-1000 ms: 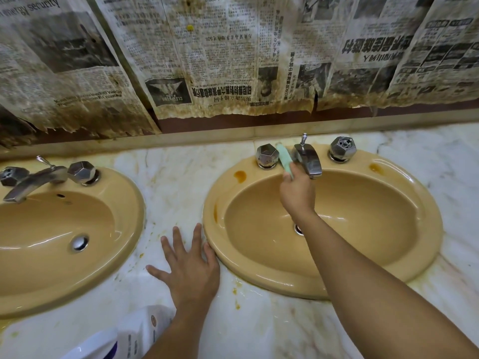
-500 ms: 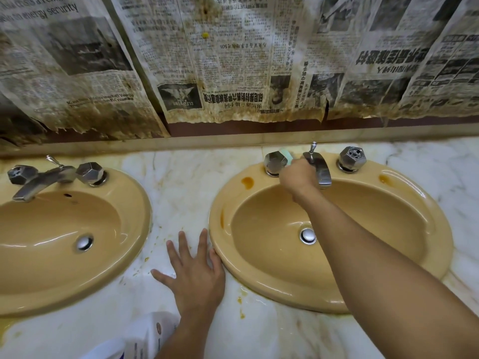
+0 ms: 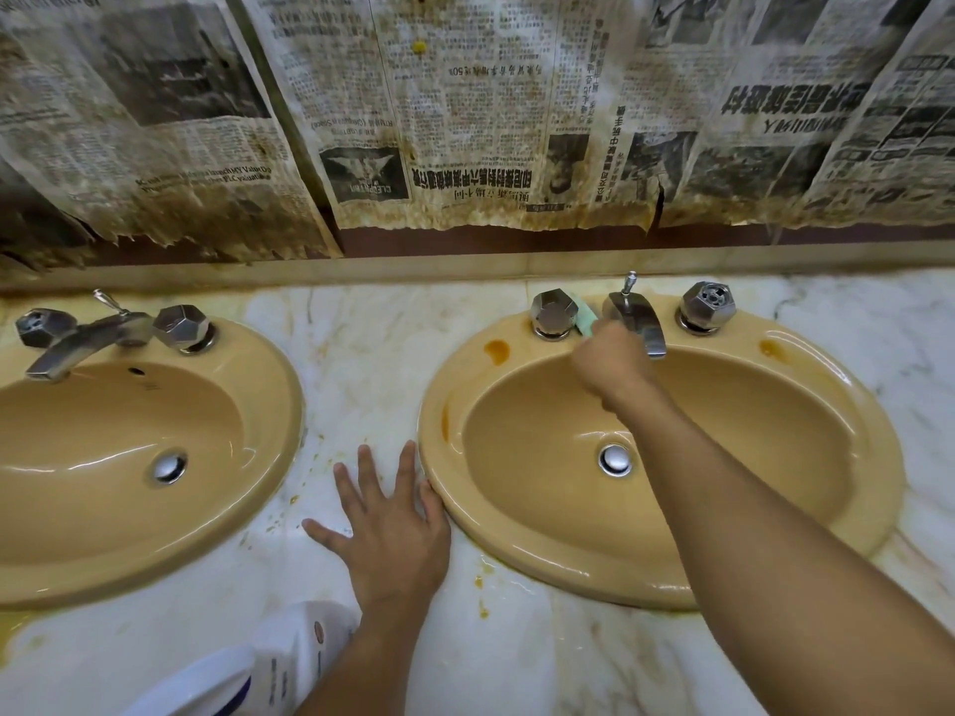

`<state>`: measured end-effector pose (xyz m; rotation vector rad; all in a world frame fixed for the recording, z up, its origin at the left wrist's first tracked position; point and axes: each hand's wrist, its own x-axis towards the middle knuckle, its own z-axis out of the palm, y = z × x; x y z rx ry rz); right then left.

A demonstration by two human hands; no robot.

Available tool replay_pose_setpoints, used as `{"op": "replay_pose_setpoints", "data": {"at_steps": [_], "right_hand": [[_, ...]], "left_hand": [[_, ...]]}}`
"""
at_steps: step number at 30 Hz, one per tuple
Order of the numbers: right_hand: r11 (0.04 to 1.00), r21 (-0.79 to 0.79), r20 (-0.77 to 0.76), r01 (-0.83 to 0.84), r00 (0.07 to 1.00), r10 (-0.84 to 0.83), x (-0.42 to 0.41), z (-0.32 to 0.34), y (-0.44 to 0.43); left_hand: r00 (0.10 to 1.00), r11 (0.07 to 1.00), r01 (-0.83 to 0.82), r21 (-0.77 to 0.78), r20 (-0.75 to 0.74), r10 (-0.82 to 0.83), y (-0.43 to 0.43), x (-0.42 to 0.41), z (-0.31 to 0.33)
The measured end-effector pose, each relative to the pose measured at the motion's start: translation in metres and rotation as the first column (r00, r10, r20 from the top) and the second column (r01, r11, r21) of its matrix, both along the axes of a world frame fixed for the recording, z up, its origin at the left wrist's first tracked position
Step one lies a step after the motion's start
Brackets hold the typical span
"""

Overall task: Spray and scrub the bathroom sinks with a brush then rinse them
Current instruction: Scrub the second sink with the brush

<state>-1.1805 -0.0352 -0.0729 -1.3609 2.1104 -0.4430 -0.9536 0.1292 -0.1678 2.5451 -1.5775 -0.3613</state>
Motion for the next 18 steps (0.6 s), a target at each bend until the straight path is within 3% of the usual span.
{"op": "replay_pose_setpoints", "data": {"at_steps": [5,10,18], "right_hand": [[0.996,0.09,-0.023,0.018,1.0,-0.016,0.007,0.015,-0.034],[0.997,0.062,-0.077,-0.042,0.996,0.046,0.003,0.001,0.012],[0.995,0.036,-0.003,0.098,0.995,-0.098,0.013,0.008,-0.02]], "left_hand": [[1.0,1.0,0.0,-0.012,0.007,0.0,0.0,0.0,-0.001],[1.0,1.0,0.002,-0.013,0.002,-0.002,0.0,0.0,-0.002],[1.0,1.0,0.005,-0.011,0.004,-0.005,0.0,0.001,-0.001]]}}
